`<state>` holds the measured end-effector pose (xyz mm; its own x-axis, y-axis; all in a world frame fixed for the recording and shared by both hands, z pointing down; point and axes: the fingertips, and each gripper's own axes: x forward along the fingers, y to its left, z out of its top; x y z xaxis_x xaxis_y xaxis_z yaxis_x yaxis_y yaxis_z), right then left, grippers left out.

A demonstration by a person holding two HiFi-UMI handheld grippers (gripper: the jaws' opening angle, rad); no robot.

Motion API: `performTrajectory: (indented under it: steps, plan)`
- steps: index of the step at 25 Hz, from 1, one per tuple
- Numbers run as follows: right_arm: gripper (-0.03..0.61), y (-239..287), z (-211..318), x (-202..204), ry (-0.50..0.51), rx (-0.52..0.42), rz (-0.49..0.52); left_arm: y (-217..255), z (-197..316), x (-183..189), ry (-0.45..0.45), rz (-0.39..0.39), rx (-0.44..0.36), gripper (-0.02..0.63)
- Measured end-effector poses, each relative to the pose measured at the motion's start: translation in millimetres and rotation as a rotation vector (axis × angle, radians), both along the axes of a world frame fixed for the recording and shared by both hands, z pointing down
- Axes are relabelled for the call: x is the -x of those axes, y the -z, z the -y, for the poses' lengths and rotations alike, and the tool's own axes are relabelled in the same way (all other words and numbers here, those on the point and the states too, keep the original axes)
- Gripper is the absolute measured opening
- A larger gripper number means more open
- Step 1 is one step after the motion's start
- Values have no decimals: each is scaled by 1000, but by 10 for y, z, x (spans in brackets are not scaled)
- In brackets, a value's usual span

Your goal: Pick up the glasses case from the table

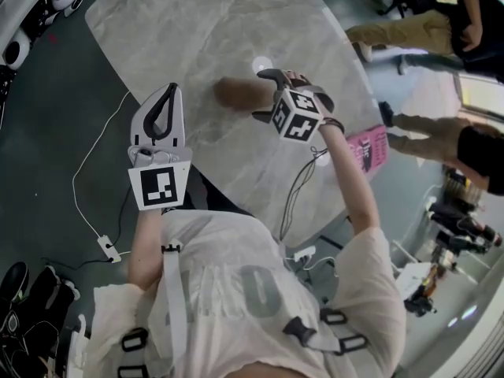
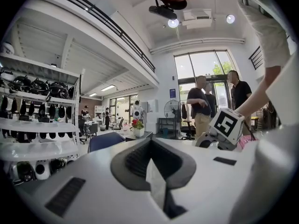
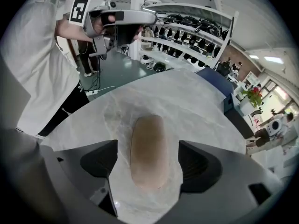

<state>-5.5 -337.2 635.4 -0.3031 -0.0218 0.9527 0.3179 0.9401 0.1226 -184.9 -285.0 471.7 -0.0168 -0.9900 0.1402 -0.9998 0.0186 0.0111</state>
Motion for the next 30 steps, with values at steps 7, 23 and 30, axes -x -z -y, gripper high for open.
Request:
performTrajectory:
  steps: [7, 23, 30]
  plan:
    - [390, -338, 12, -8, 41, 26, -85, -104, 41, -13, 5, -11, 25, 3]
    - [388, -687, 46, -46, 67, 64, -223, -257, 37, 132, 31, -18, 55, 3]
    - [388, -729, 44, -27, 43, 84, -249, -259, 36, 126, 27, -15, 57, 3]
